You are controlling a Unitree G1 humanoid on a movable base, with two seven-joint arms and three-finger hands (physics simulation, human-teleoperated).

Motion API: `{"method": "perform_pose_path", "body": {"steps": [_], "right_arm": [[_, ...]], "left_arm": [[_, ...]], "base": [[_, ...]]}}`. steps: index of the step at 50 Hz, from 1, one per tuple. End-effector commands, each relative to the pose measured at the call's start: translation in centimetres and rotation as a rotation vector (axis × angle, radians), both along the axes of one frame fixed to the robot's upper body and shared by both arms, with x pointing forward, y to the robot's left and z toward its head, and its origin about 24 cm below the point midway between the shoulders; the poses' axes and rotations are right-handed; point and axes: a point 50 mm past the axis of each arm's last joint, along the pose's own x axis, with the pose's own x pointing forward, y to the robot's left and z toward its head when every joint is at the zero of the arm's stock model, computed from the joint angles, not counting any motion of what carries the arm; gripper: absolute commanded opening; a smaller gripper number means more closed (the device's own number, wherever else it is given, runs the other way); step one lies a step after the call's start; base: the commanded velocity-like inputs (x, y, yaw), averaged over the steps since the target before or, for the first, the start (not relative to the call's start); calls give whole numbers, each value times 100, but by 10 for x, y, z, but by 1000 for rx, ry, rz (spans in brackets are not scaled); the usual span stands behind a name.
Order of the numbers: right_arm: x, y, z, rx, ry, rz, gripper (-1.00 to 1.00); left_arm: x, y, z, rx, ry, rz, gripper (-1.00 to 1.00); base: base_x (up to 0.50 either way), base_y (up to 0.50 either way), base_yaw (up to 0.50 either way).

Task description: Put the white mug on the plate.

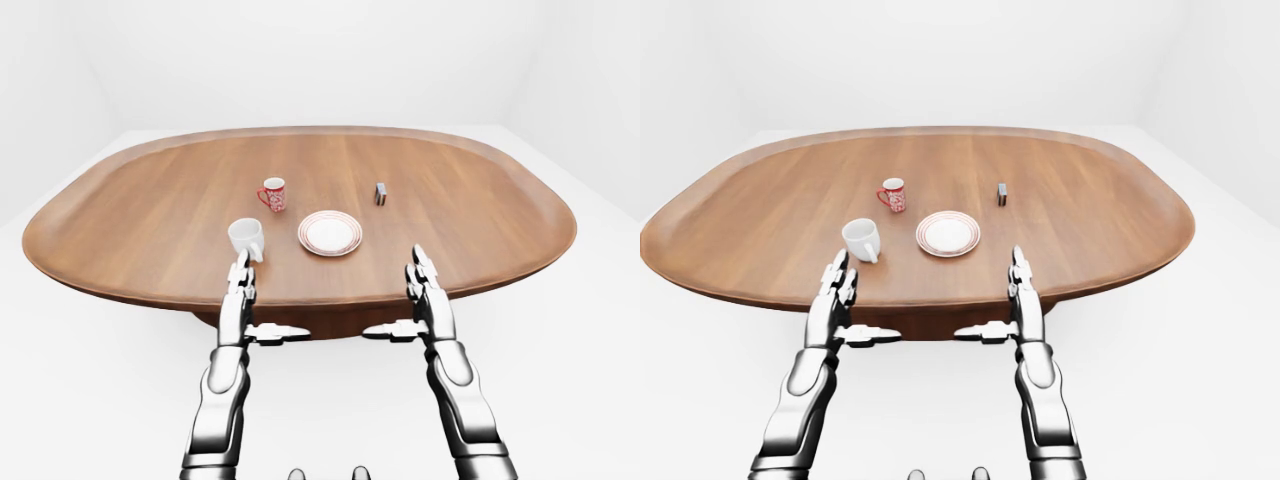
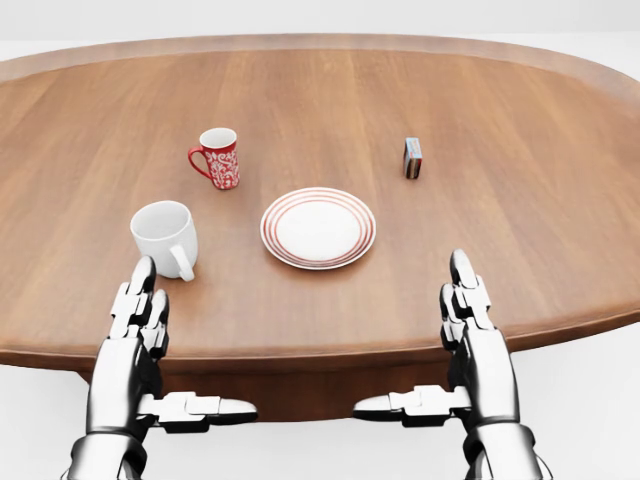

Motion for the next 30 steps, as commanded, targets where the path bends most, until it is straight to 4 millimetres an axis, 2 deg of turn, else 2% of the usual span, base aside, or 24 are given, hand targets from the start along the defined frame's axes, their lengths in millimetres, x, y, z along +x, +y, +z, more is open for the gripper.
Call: {"method": "perform_pose_path", "body": {"steps": [1,4,7,8,9,11,12,14,16,17,19,20,22,26,30], "right_arm": [[-4,-9,3,-5,-11,-6,100],[-6,-13,11,-10,-26,-17,100],[-11,-19,26,-32,-56,-44,100],[-14,-23,37,-39,-101,-55,100],[-25,-29,61,-56,-203,-77,100],[-41,-36,89,-76,-325,-106,100],[-46,-39,96,-76,-357,-117,100],[-67,-50,123,-92,-479,-159,100],[-77,-56,134,-107,-531,-185,100],[-88,-63,143,-117,-574,-212,100],[-96,-71,151,-140,-615,-244,100],[-98,-75,151,-135,-620,-258,100],[-108,-91,145,-121,-591,-306,100],[-121,-106,140,-98,-576,-353,100],[-137,-113,154,-122,-648,-380,100]], "left_arm": [[-1,6,3,7,-4,-2,100],[-2,9,8,1,-4,11,100],[-6,10,21,17,-40,21,100],[-8,12,28,17,-72,21,100],[-11,17,44,22,-137,51,100],[-17,25,64,10,-227,73,100],[-19,27,71,19,-257,92,100],[-31,36,98,43,-378,141,100],[-36,41,110,34,-434,149,100],[-43,46,123,37,-495,163,100],[-50,51,136,39,-560,159,100],[-52,54,142,38,-589,168,100],[-67,66,166,17,-719,210,100],[-72,74,168,-10,-738,240,100],[-77,80,171,-40,-759,280,100]], "base": [[0,0,0],[0,0,0],[0,0,0],[0,0,0],[0,0,0],[0,0,0],[0,0,0],[0,0,0],[0,0,0],[0,0,0],[0,0,0],[0,0,0],[0,0,0],[0,0,0],[0,0,0]]}}
